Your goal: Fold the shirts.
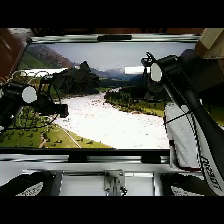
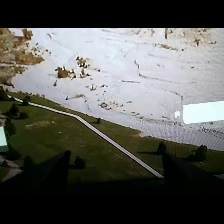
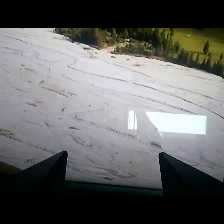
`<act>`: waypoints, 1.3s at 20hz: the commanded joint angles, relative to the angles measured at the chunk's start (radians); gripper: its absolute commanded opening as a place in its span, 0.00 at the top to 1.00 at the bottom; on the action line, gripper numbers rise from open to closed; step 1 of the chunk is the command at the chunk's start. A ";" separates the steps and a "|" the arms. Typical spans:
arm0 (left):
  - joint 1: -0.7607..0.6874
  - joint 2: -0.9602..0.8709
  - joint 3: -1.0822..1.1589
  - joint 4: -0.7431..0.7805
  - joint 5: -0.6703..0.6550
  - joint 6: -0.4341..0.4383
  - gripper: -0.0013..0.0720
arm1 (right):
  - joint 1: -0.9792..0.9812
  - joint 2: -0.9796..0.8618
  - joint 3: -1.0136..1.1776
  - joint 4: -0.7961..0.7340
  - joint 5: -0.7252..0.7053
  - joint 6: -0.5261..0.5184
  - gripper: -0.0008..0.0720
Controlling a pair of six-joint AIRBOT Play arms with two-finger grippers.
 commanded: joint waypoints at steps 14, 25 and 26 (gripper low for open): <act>0.000 0.001 0.000 0.000 0.000 0.000 0.02 | 0.000 -0.001 0.001 -0.002 -0.046 -0.023 0.04; -0.002 -0.047 0.002 -0.018 0.217 0.087 0.02 | -0.002 -0.001 0.001 -0.210 -0.093 -0.116 0.04; -0.001 -0.065 0.018 0.013 0.302 0.086 0.02 | -0.001 -0.001 0.001 -0.207 -0.127 -0.115 0.04</act>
